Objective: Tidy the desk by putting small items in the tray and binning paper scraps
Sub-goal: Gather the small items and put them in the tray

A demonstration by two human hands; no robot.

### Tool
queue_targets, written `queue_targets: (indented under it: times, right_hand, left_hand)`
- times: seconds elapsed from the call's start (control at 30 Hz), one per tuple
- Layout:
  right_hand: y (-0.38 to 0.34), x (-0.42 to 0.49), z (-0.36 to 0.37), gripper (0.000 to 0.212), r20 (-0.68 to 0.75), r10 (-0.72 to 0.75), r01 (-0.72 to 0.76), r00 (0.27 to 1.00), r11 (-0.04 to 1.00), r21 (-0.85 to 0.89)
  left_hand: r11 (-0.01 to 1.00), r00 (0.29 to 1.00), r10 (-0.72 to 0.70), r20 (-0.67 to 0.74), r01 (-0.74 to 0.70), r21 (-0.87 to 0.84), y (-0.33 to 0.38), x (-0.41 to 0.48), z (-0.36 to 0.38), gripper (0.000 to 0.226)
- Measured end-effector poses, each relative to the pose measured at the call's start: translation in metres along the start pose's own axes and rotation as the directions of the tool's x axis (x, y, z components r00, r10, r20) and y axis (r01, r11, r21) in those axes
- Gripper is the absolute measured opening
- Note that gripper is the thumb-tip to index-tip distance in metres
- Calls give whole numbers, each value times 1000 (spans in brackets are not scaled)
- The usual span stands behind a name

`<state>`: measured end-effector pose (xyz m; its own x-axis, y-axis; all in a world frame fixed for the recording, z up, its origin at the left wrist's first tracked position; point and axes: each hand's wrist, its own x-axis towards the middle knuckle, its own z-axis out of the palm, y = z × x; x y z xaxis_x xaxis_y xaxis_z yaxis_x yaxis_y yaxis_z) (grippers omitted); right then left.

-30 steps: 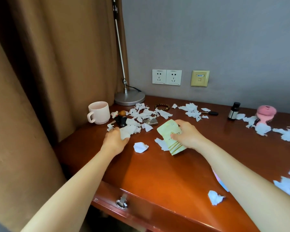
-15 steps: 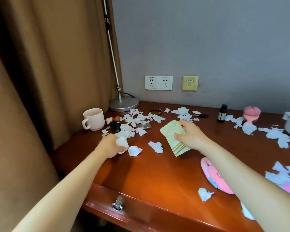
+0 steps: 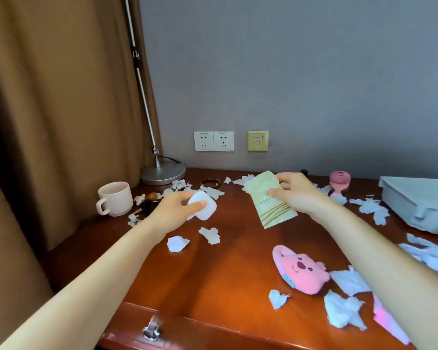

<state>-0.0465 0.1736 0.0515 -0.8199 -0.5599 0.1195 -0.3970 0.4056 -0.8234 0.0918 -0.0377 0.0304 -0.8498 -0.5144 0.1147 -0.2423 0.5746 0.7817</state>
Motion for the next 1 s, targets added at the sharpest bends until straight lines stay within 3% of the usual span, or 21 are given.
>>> queue_targets:
  times: [0.07,0.13,0.37,0.57,0.8,1.0]
  right_hand:
    - [-1,-6,-20,25,-50,-10,10,999,1000,-3]
    - [4,-10,-42,18,-98,-21,22,995,1000,1]
    - [46,-23,-126,10,-267,27,-34,963,999,-22]
    - [93,-29,-209,13,-409,79,-100,909,994,-31]
    - [167,-17,-289,19,-564,160,-253,810,963,-89]
    - [214,-2,-317,18,-578,220,-365,786,919,-146]
  left_hand:
    - [998,998,43,45,-41,-40,18,6,13,13]
    - [993,992,87,90,-79,-91,38,9,31,5]
    - [962,962,172,214,-117,-248,116,21,107,7]
    - [924,921,257,293,-145,-355,180,39,181,28]
    - [948,908,276,314,-203,-247,241,69,270,31]
    - [953,884,302,356,-287,-96,271,92,330,19]
